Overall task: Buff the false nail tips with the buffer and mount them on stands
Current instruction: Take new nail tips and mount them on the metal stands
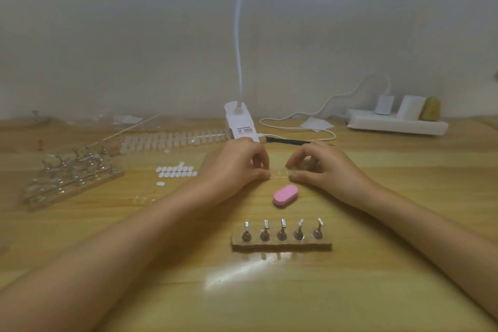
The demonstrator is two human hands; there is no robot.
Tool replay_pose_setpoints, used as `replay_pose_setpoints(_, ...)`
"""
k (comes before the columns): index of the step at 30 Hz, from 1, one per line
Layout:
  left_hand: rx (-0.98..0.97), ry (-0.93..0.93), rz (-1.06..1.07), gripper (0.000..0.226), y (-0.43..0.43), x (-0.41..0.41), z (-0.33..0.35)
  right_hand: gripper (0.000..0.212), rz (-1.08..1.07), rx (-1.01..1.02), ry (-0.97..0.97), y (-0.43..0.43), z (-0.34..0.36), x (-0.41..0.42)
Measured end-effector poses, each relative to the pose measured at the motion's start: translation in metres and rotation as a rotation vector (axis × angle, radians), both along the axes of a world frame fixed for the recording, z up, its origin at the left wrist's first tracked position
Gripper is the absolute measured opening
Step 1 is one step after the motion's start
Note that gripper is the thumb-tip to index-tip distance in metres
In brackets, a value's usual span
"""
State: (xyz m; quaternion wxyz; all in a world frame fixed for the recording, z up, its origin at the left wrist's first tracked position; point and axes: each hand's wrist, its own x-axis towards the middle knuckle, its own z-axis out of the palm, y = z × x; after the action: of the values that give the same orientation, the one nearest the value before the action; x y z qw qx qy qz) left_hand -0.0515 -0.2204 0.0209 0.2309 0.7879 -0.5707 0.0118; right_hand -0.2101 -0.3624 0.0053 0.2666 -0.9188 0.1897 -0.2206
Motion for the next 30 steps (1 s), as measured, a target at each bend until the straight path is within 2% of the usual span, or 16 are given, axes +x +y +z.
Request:
replay_pose_setpoints(4,-0.042,0.12,-0.043,0.016,0.0,-0.001,0.0,0.024,0.049,0.099,-0.066,0.004,0.002,-0.004)
replay_pose_setpoints(7,-0.082,0.127,-0.054,0.019,0.001,-0.003,-0.001,0.024,0.088,0.096,-0.091,0.007,0.003,-0.005)
replay_pose_setpoints(11,-0.152,0.061,-0.057,0.015,0.007,-0.007,-0.002,0.014,0.085,0.148,-0.128,0.01,0.003,-0.003)
replay_pose_setpoints(16,-0.291,-0.108,-0.086,0.015,0.012,-0.011,-0.005,0.013,0.075,0.264,-0.13,0.012,0.005,-0.002)
replay_pose_setpoints(18,-0.346,-0.25,-0.153,0.016,0.013,-0.011,-0.006,0.013,0.066,0.324,-0.117,0.012,0.006,-0.001)
replay_pose_setpoints(22,-0.491,-0.819,-0.262,0.016,0.012,-0.008,-0.005,0.012,0.066,0.38,-0.081,0.011,0.007,0.0)
replay_pose_setpoints(23,-0.511,-0.837,-0.255,0.015,0.012,-0.007,-0.005,0.012,0.068,0.388,-0.106,0.011,0.007,-0.001)
replay_pose_setpoints(24,-0.504,-0.761,-0.231,0.013,0.011,-0.007,-0.004,0.01,0.073,0.388,-0.149,0.012,0.007,-0.001)
replay_pose_setpoints(25,-0.469,-0.57,-0.189,0.012,0.01,-0.009,-0.002,0.01,0.077,0.346,-0.196,0.014,0.007,-0.003)
replay_pose_setpoints(28,-0.233,0.269,-0.059,0.012,0.008,-0.006,0.004,0.011,0.09,-0.04,-0.275,0.017,0.008,-0.006)
replay_pose_setpoints(30,-0.156,0.598,-0.04,0.014,0.006,0.0,0.005,0.011,0.095,-0.161,-0.311,0.02,0.009,-0.005)
